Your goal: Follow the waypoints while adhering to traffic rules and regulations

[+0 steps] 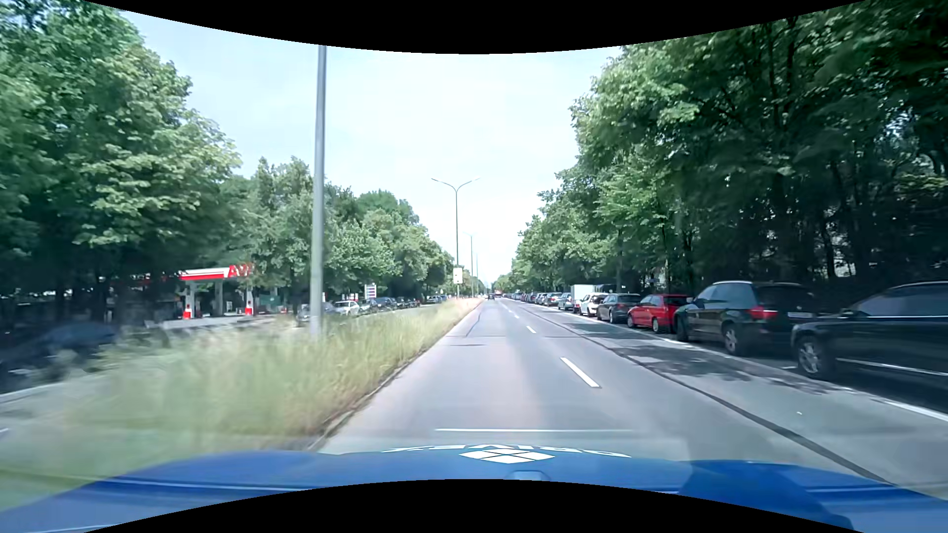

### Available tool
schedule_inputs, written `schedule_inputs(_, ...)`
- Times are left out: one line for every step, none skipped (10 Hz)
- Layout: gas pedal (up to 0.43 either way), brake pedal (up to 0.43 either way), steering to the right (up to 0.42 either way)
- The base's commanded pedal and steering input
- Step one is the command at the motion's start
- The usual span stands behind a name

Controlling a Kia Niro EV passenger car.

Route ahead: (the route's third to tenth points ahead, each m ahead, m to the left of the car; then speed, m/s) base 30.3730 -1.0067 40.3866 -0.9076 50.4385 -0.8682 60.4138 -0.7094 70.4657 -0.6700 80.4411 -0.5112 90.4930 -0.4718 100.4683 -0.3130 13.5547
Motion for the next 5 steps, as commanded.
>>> schedule_inputs(0.157,0.0,-0.002)
schedule_inputs(0.15,0.0,-0.002)
schedule_inputs(0.15,0.0,-0.002)
schedule_inputs(0.15,0.0,-0.002)
schedule_inputs(0.15,0.0,-0.003)
